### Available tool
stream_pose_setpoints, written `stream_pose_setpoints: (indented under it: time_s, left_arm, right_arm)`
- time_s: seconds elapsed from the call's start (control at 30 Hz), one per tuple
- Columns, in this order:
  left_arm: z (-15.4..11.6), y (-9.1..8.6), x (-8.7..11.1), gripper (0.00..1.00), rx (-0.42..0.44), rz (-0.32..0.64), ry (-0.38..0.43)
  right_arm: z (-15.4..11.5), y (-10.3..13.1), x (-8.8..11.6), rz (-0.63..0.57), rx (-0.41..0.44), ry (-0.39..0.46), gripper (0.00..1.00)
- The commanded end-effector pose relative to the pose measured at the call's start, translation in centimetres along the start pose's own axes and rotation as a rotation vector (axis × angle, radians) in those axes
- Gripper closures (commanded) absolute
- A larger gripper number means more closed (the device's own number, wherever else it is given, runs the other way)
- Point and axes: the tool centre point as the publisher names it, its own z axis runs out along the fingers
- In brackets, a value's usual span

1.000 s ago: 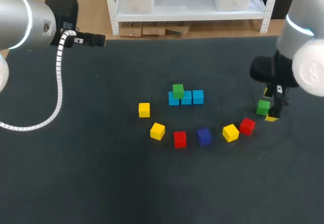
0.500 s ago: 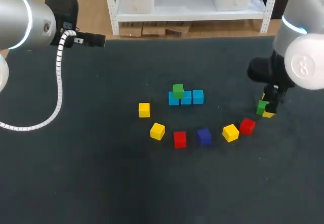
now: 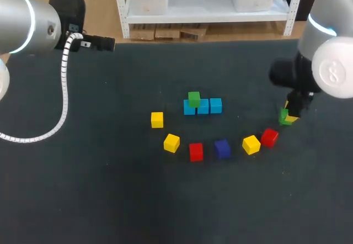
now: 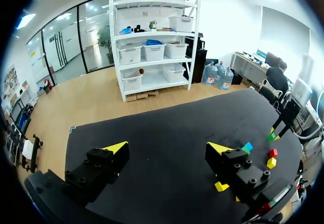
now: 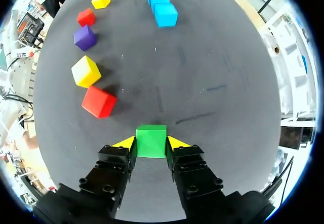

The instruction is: Place the blue cubes, place green cubes on the blue cubes, place the yellow cubes on the green cubes, then place the red cubes on the yellow cubes, and place purple cube on the red cubes.

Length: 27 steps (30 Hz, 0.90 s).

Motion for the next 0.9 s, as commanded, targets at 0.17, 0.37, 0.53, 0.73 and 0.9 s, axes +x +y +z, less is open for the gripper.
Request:
stream_pose_setpoints:
  time_s: [0.17,0.37,0.53,0.73,0.9]
  left_arm:
    - [0.0,0.2,0.0,0.0,0.01,0.002,-0.001]
    - [0.0,0.2,0.0,0.0,0.01,0.002,-0.001]
    - [0.0,0.2,0.0,0.0,0.01,0.002,-0.001]
    - [0.0,0.2,0.0,0.0,0.01,0.002,-0.001]
    - [0.0,0.2,0.0,0.0,0.01,0.002,-0.001]
  right_arm:
    - [-5.9,0.2,-3.8,-0.096,0.046,-0.002,1.0]
    - [-8.4,-0.6,-8.2,-0.195,0.067,-0.026,1.0]
    - [-8.9,-0.6,-11.6,-0.248,0.086,-0.027,1.0]
    - [-7.4,-0.4,-13.8,-0.271,0.094,-0.009,1.0]
    - [-5.9,-0.8,-14.7,-0.27,0.078,-0.002,1.0]
